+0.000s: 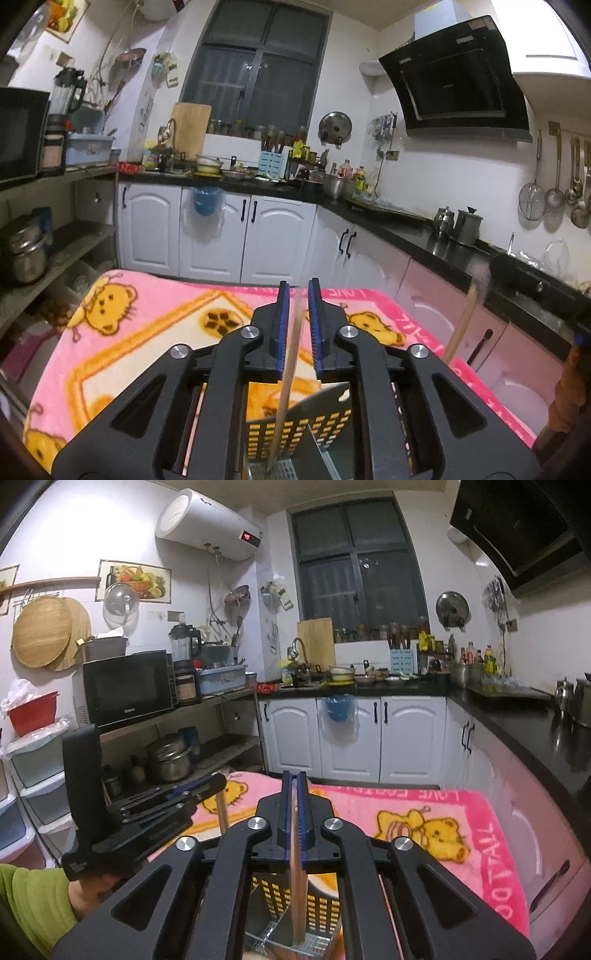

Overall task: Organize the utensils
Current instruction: 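Open both tools to drop the chopsticks upright into the caddy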

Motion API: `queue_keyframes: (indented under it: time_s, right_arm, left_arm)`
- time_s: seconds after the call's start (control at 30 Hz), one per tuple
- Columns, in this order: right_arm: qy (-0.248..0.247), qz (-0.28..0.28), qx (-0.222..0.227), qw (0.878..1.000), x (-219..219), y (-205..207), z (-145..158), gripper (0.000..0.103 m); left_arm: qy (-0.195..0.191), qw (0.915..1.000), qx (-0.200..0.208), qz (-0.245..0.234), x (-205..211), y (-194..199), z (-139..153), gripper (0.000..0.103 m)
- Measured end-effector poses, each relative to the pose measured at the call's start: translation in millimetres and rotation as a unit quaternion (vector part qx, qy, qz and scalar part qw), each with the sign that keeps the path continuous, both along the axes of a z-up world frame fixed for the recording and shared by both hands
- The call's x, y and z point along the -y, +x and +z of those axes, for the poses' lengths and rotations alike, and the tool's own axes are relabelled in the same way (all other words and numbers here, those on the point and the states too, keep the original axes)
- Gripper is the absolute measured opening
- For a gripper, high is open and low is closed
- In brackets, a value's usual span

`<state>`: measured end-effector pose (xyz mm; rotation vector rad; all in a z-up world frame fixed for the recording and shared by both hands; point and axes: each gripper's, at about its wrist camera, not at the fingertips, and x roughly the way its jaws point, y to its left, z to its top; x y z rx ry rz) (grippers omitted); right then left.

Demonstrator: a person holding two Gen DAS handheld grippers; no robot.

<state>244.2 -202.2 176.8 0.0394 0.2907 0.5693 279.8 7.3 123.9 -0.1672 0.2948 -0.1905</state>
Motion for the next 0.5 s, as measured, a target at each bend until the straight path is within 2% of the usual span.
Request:
queue_keyframes:
  time_s: [0.07, 0.13, 0.27, 0.33, 0.43, 0.5]
  right_arm:
    - [0.0, -0.006, -0.002, 1.0, 3, -2, -3, 0.025]
    - [0.003, -0.008, -0.005, 1.0, 6, -4, -6, 0.027]
    - [-0.01, -0.018, -0.009, 1.0, 8, -10, -12, 0.039]
    - [-0.011, -0.019, -0.013, 1.0, 8, -13, -14, 0.04]
    - [-0.015, -0.021, -0.019, 0.999, 9, -17, -16, 0.048]
    - [-0.021, -0.026, -0.018, 0.999, 8, -21, -17, 0.05]
  left_arm:
    - [0.003, 1.0, -0.005, -0.001, 0, -2, -1, 0.018]
    - [0.001, 1.0, -0.009, -0.004, -3, -4, -1, 0.025]
    - [-0.009, 0.9998, -0.019, -0.002, -10, -12, -3, 0.037]
    - [-0.013, 0.9995, -0.027, -0.001, -12, -16, -3, 0.041]
    - [-0.018, 0.9993, -0.033, -0.006, -16, -23, -2, 0.052]
    - [-0.02, 0.9992, -0.033, -0.004, -19, -29, -2, 0.058]
